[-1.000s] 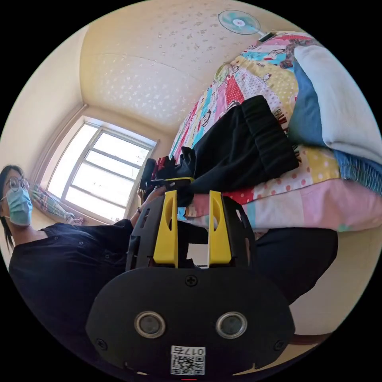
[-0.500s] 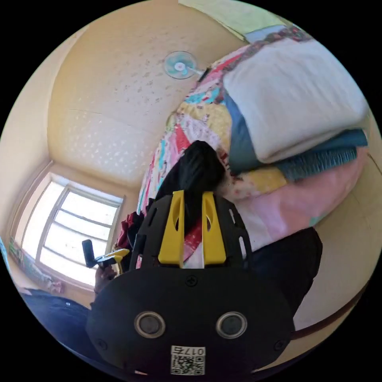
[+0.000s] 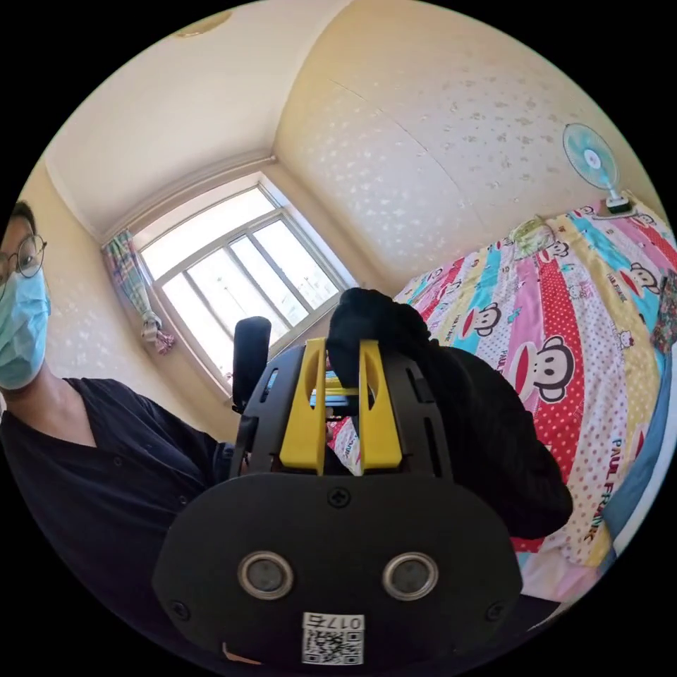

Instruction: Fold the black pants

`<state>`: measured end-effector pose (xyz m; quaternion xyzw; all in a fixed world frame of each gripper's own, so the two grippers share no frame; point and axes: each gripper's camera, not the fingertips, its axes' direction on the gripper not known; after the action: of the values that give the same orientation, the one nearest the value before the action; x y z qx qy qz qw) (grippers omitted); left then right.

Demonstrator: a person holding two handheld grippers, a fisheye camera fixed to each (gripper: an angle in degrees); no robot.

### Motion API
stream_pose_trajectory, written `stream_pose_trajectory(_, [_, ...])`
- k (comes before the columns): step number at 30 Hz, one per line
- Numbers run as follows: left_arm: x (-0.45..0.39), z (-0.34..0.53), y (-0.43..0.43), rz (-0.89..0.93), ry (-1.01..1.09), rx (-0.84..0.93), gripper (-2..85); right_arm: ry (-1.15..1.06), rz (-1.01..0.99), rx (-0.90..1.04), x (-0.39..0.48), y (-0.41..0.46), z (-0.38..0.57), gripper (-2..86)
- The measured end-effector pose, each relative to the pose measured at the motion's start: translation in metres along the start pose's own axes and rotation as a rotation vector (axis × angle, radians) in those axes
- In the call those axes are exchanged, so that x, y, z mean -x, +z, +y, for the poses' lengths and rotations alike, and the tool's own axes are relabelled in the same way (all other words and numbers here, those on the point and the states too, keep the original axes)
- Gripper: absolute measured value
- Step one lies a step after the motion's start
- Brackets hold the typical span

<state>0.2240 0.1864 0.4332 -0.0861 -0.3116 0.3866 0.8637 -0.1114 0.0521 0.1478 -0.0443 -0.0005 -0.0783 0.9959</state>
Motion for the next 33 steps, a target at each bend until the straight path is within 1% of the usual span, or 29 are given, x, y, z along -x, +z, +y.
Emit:
stream_pose_trajectory(1, [0.004, 0.003, -0.006, 0.045, 0.007, 0.013, 4.4, -0.026, 0.024, -0.019, 0.004, -0.007, 0.006, 6.5])
stream_pose_trajectory(3, [0.004, 0.007, -0.013, 0.094, 0.027, 0.038, 3.8, -0.082, 0.161, -0.058, 0.011, -0.028, 0.038, 6.8])
stream_pose_trajectory(5, [-0.002, 0.013, -0.026, 0.105, 0.043, 0.011, 3.3, -0.106, 0.258, -0.053, 0.014, -0.032, 0.07, 9.3])
stream_pose_trajectory(6, [-0.007, 0.016, -0.034, 0.103, 0.051, -0.004, 2.9, -0.11, 0.294, -0.029, 0.014, -0.029, 0.092, 12.1])
stream_pose_trajectory(8, [-0.016, 0.021, -0.048, 0.088, 0.057, -0.028, 2.4, -0.113, 0.345, 0.027, 0.016, -0.017, 0.126, 15.1])
stream_pose_trajectory(12, [-0.032, 0.033, -0.086, 0.078, 0.05, -0.094, 1.8, -0.065, 0.482, 0.181, 0.032, 0.028, 0.178, 19.9])
stream_pose_trajectory(16, [-0.045, 0.05, -0.129, 0.091, 0.039, -0.163, 1.5, -0.09, 0.464, 0.156, 0.044, 0.076, 0.186, 23.8])
stream_pose_trajectory(17, [-0.047, 0.053, -0.136, 0.092, 0.035, -0.174, 1.5, -0.13, 0.461, 0.177, 0.045, 0.097, 0.188, 24.4])
stream_pose_trajectory(18, [-0.049, 0.058, -0.149, 0.089, 0.03, -0.196, 1.6, -0.176, 0.467, 0.248, 0.044, 0.121, 0.189, 24.5])
stream_pose_trajectory(21, [-0.056, 0.07, -0.186, 0.078, 0.034, -0.242, 1.3, -0.192, 0.443, 0.444, 0.053, 0.167, 0.185, 24.4])
stream_pose_trajectory(22, [-0.059, 0.076, -0.202, 0.076, 0.04, -0.258, 1.3, -0.191, 0.445, 0.463, 0.057, 0.173, 0.184, 24.2])
stream_pose_trajectory(23, [-0.061, 0.079, -0.211, 0.072, 0.044, -0.268, 1.3, -0.192, 0.473, 0.451, 0.066, 0.18, 0.182, 23.9])
stream_pose_trajectory(25, [-0.068, 0.094, -0.247, 0.065, 0.053, -0.32, 1.3, -0.228, 0.514, 0.362, 0.088, 0.181, 0.174, 23.5])
stream_pose_trajectory(27, [-0.074, 0.107, -0.275, 0.052, 0.058, -0.368, 1.3, -0.343, 0.633, 0.233, 0.122, 0.181, 0.157, 23.5])
stream_pose_trajectory(28, [-0.079, 0.116, -0.292, 0.042, 0.061, -0.405, 1.3, -0.37, 0.662, 0.196, 0.13, 0.181, 0.151, 23.5])
stream_pose_trajectory(29, [-0.082, 0.12, -0.301, 0.039, 0.063, -0.426, 1.3, -0.419, 0.677, 0.114, 0.148, 0.178, 0.137, 23.6])
stream_pose_trajectory(31, [-0.091, 0.139, -0.335, 0.03, 0.073, -0.513, 1.5, -0.504, 0.586, 0.017, 0.177, 0.172, 0.115, 23.2])
stream_pose_trajectory(33, [-0.097, 0.152, -0.359, 0.025, 0.086, -0.562, 1.8, -0.597, 0.36, -0.107, 0.214, 0.161, 0.087, 19.9])
